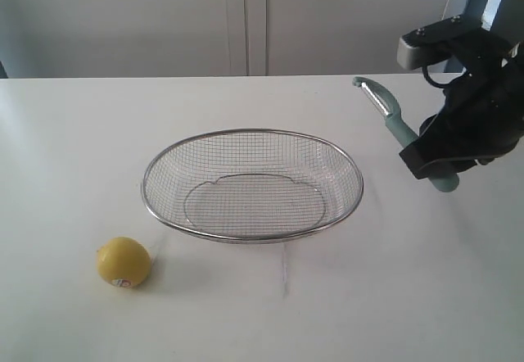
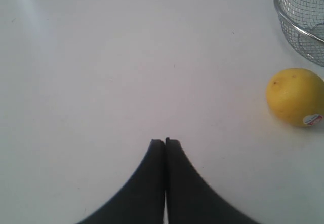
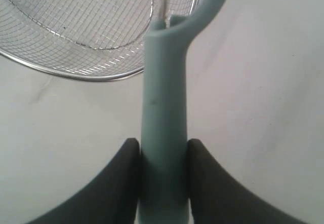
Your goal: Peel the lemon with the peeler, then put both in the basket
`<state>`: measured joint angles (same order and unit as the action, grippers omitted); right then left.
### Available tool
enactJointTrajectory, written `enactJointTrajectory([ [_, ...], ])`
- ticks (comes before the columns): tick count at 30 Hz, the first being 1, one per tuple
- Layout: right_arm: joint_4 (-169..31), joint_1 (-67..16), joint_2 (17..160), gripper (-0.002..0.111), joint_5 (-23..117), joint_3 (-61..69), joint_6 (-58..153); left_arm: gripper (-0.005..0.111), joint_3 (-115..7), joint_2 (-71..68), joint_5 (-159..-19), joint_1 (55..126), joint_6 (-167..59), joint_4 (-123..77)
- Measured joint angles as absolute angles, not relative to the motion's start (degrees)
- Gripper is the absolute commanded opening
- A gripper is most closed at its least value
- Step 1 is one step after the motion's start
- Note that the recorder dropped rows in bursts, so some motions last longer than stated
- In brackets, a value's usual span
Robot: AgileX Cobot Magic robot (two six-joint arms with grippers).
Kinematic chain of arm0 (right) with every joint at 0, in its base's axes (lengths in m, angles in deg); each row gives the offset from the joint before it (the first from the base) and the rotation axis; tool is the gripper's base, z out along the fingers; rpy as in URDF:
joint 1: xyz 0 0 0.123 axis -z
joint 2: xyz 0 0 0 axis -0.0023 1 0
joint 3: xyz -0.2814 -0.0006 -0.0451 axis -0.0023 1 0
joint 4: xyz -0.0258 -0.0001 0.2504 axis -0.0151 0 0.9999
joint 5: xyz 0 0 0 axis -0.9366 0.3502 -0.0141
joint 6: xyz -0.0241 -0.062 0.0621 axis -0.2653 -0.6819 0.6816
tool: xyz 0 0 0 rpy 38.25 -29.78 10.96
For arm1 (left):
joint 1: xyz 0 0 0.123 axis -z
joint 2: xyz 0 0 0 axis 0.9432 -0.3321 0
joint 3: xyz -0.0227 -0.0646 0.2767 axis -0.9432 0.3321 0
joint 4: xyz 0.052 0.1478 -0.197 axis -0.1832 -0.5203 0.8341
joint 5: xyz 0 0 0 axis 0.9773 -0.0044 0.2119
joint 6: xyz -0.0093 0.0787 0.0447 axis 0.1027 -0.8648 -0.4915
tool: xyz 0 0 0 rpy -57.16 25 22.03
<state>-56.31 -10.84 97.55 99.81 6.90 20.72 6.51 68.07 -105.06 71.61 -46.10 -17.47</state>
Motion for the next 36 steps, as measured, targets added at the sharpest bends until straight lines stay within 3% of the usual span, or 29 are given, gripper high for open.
enactJointTrajectory([
  [36,-56.2,-10.84,97.55,0.0,98.79,7.44,20.72,0.0,6.51,68.07,-105.06,71.61,-46.1,-17.47],
])
